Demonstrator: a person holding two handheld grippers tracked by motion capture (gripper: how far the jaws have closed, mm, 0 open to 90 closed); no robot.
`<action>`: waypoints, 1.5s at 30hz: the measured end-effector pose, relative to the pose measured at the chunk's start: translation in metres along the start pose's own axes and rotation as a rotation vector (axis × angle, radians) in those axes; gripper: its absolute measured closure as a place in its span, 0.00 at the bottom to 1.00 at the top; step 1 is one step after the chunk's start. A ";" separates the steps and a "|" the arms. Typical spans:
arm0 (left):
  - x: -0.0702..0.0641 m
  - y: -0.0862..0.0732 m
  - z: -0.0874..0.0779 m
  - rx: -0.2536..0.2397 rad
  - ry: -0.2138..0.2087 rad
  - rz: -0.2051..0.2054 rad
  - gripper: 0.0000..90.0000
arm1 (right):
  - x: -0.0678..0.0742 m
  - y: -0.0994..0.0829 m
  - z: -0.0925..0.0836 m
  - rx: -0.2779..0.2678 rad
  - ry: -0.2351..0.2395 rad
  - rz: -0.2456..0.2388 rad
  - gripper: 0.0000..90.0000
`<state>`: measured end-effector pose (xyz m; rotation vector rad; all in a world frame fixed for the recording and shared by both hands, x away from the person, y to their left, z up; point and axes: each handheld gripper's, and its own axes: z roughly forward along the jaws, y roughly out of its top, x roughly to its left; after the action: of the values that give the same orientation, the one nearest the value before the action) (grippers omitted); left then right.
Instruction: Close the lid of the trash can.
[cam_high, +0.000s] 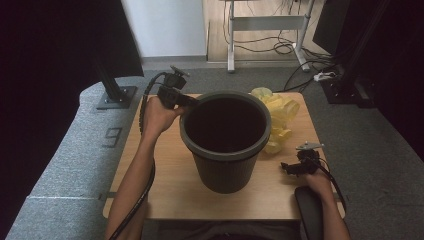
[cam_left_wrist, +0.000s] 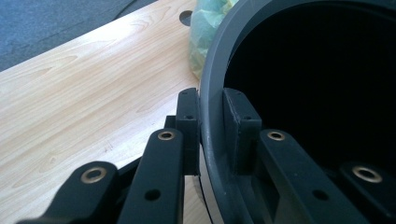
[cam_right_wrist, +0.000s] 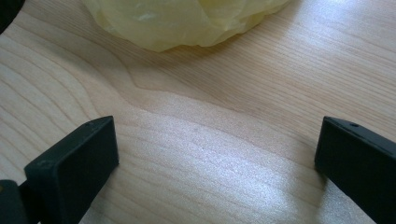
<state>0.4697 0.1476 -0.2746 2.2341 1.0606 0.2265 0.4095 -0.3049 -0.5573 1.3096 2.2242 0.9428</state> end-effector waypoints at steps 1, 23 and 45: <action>0.000 -0.001 0.000 -0.007 0.001 -0.001 0.86 | 0.000 0.000 0.000 0.000 0.000 0.000 0.00; 0.016 -0.022 -0.017 -0.069 -0.058 0.051 0.02 | 0.000 0.000 0.000 -0.001 0.002 -0.002 0.00; 0.047 -0.081 -0.037 -0.166 0.018 0.085 0.00 | 0.001 0.000 0.000 -0.001 0.000 -0.001 0.00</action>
<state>0.4344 0.2373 -0.3015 2.1332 0.9221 0.3593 0.4088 -0.3045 -0.5574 1.3082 2.2239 0.9432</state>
